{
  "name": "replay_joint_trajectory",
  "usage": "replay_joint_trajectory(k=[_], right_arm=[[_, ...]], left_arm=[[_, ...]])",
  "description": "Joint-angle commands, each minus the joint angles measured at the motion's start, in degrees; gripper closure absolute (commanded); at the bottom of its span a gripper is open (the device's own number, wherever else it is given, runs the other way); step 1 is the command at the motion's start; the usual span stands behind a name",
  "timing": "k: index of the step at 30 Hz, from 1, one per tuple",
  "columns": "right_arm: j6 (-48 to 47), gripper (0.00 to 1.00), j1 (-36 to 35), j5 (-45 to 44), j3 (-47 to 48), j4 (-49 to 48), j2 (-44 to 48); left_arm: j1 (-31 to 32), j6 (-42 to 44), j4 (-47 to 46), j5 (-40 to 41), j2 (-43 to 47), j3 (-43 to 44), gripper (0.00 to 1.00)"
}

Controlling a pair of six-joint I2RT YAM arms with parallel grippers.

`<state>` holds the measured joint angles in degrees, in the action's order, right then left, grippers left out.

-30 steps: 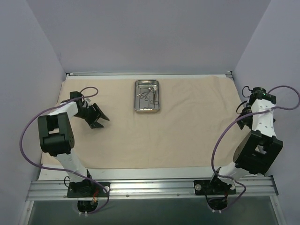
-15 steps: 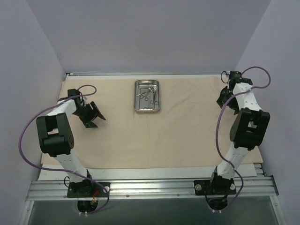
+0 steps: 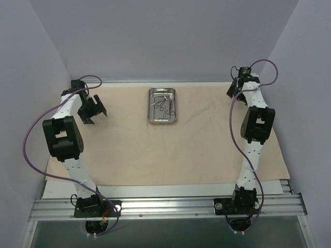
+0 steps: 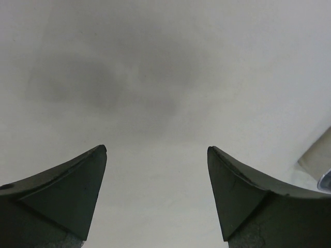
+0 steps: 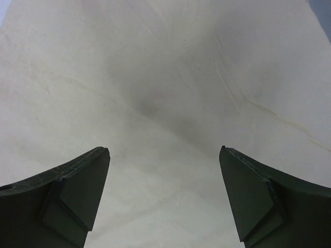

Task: Open and lay out the surgical kit
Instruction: Smooth out the surgical kit at the center of the board.

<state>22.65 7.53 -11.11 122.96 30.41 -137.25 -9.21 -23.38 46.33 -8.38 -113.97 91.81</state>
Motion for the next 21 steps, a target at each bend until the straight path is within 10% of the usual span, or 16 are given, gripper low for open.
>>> replay_joint_trajectory(k=[1,21], right_arm=[[-3.0,0.08,0.7,-1.0,5.0,2.1,-4.8],[-6.7,0.04,5.4,-3.0,13.7,7.0,-12.4]], left_arm=[[-0.4,1.6,6.2,7.6,-6.6,9.4,0.12],[-1.1,0.3,16.1,7.1,-17.0,22.9,0.07]])
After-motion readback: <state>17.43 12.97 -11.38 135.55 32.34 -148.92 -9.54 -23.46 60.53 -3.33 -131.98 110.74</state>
